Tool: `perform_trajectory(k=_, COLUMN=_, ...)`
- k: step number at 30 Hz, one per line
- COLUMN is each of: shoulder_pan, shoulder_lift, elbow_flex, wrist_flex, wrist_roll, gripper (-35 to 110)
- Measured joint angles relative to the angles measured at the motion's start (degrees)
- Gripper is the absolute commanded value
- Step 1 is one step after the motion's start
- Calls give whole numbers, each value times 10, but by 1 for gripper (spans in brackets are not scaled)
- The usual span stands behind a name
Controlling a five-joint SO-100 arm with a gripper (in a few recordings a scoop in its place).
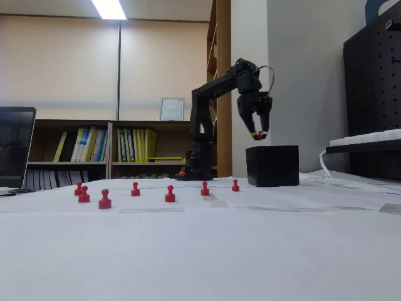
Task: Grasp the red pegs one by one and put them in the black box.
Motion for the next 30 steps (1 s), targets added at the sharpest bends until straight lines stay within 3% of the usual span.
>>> perform_trajectory(k=11, shoulder_pan=-19, shoulder_lift=120, elbow_flex=0, wrist_flex=-60, wrist_roll=10, gripper=14)
perform_trajectory(k=18, shoulder_pan=-11, shoulder_lift=113, elbow_flex=5, wrist_flex=-42, wrist_roll=25, gripper=14)
perform_trajectory(k=25, shoulder_pan=30, shoulder_lift=-45, elbow_flex=20, wrist_flex=-11, wrist_roll=54, gripper=14)
perform_trajectory(k=30, shoulder_pan=121, shoulder_lift=-230, elbow_flex=-124, wrist_flex=-43, wrist_roll=175, gripper=14)
